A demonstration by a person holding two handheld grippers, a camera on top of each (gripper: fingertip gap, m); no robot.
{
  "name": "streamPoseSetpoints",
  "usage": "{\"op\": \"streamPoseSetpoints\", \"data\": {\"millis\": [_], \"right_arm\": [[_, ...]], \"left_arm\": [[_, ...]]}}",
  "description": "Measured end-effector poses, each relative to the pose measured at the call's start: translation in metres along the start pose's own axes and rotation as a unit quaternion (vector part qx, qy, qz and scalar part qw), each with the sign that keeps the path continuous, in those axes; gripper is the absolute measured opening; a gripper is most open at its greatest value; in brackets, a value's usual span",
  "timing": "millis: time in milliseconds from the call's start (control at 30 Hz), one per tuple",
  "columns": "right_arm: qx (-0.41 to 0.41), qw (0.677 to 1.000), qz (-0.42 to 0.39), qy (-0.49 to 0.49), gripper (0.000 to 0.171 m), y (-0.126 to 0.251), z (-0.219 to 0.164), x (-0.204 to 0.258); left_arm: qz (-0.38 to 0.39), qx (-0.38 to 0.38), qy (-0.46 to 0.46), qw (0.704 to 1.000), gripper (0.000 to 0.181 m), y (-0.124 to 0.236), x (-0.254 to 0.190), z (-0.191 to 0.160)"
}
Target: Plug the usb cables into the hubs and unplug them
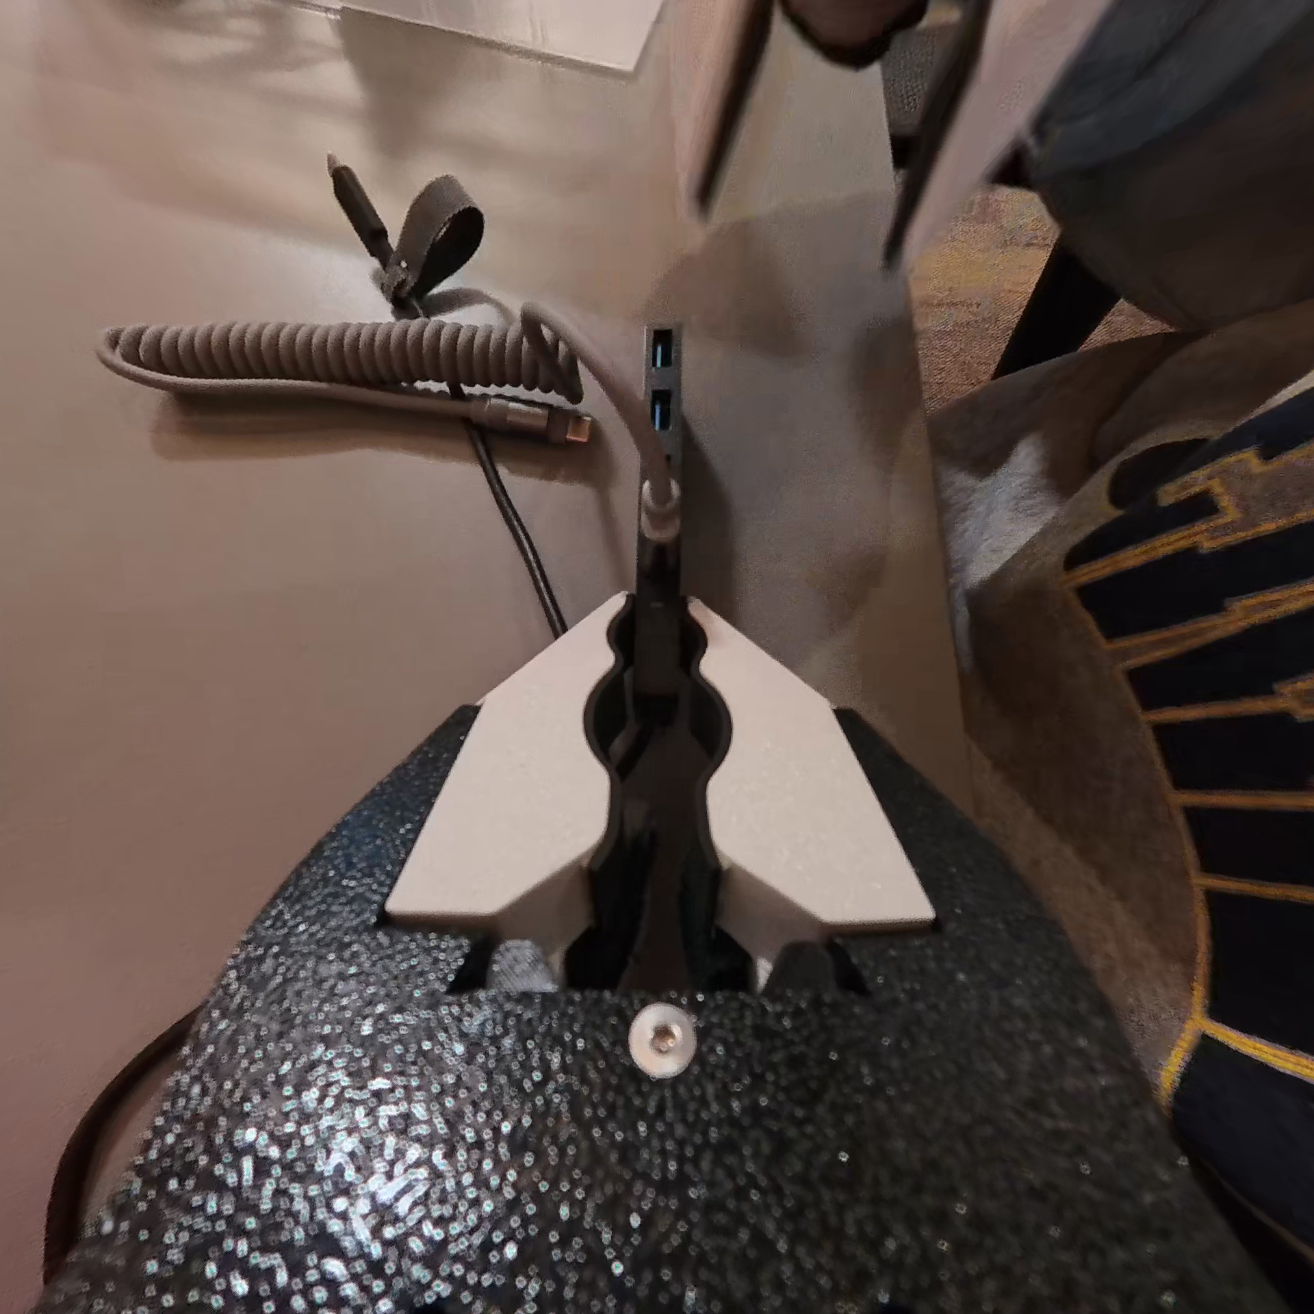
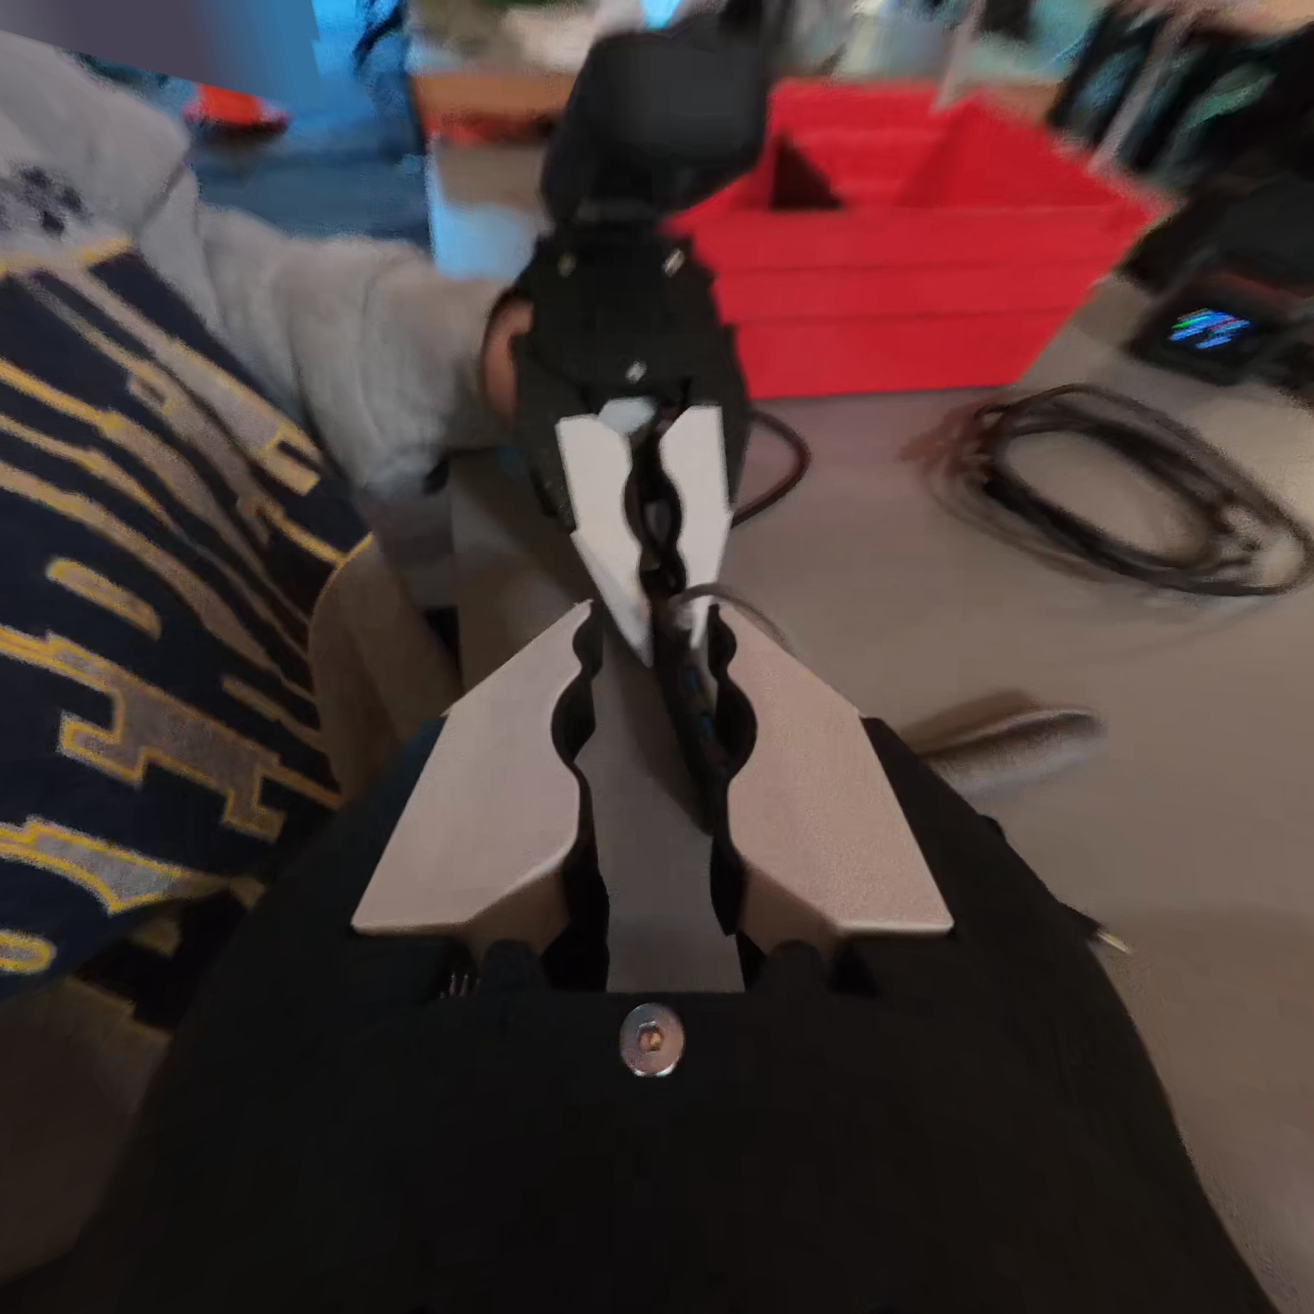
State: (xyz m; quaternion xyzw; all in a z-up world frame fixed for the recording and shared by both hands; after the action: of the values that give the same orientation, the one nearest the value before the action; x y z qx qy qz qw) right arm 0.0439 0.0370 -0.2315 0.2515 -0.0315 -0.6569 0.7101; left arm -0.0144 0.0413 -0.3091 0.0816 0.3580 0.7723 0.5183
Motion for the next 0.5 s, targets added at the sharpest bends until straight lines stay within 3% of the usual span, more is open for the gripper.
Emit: {"op": "streamPoseSetpoints", "data": {"millis": [100,200,300,500], "right_arm": [[-0.024,0.991,-0.127,-0.022,0.025,0.032,0.008,-0.031],[0.018,0.977,-0.205,-0.046,0.024,0.045,0.000,-0.060],[0.067,0.971,-0.223,-0.051,0.025,0.034,-0.010,-0.082],[0.108,0.978,-0.176,-0.010,0.026,-0.028,-0.012,-0.116]], "left_arm": [[-0.002,-0.003,-0.001,1.000,0.009,0.000,0.000,0.000],[0.004,-0.013,-0.008,1.000,0.009,-0.001,0.000,0.001],[0.019,-0.024,-0.026,0.999,0.010,-0.002,0.001,0.001],[0.057,-0.042,-0.071,0.995,0.009,-0.006,0.000,0.005]]}}
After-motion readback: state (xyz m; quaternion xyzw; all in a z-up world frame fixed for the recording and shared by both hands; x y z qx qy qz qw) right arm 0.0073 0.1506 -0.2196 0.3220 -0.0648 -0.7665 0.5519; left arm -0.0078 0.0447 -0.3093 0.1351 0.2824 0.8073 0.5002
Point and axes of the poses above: each gripper's, where its closed fingertips meet, y back along the fingers, z out of its top, x = y × z across the jaws, the point moved 2 cm from there along y, back along the fingers, and after that the axes turned 15 degrees about y, right-handed, at the moved point
